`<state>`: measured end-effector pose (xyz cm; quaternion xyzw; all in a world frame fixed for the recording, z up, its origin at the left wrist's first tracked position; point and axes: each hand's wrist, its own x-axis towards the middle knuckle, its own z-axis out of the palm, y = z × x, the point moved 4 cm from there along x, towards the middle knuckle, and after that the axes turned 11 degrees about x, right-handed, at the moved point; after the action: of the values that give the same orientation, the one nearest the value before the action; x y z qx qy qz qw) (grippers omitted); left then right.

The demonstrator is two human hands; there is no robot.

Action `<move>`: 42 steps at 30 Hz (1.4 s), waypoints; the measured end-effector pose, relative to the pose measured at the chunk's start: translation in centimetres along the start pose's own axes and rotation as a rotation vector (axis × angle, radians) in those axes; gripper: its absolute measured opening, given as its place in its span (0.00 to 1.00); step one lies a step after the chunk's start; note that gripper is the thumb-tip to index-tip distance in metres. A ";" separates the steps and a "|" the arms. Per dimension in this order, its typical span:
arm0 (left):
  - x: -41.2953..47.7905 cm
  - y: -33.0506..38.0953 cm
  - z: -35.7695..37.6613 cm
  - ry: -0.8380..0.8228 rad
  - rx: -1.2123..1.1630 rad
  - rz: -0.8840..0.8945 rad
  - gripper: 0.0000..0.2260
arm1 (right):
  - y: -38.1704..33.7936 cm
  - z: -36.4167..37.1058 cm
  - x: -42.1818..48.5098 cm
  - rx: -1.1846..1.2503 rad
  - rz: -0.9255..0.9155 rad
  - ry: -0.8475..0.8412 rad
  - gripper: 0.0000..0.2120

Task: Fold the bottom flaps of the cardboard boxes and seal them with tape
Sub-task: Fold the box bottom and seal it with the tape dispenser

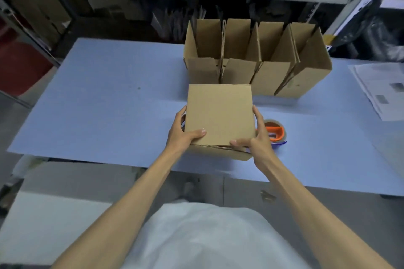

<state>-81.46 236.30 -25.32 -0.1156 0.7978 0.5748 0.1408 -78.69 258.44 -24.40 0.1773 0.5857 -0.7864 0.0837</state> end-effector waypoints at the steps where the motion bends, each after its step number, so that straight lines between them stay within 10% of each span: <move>1: 0.5 -0.1 -0.2 -0.005 0.005 -0.009 0.40 | 0.1 0.2 0.4 -0.005 0.005 0.010 0.54; 15: 2.5 -0.3 -2.5 -0.042 0.586 -0.036 0.51 | 0.9 2.4 4.5 -0.120 0.021 -0.171 0.53; 20: 3.9 5.1 0.4 -0.122 1.059 0.584 0.37 | 0.0 3.6 6.7 -0.302 -0.003 -0.347 0.48; 24: 8.2 7.7 3.4 -0.367 1.207 0.657 0.32 | -1.1 4.0 9.3 -0.484 -0.028 -0.395 0.44; 30: 13.4 7.3 4.7 -0.286 1.186 0.402 0.18 | -0.1 2.4 9.5 -0.704 -0.211 0.011 0.46; 33: 14.8 7.1 4.0 -0.244 1.097 0.252 0.06 | 1.8 1.1 9.3 -0.495 0.045 0.238 0.33; 42: 14.6 5.5 3.8 -0.032 0.871 0.175 0.13 | 2.4 3.0 8.8 -0.551 -0.095 0.334 0.09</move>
<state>-96.66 241.33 -26.79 0.0315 0.9700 0.1965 0.1396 -86.53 255.58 -29.10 0.2470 0.7898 -0.5615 -0.0052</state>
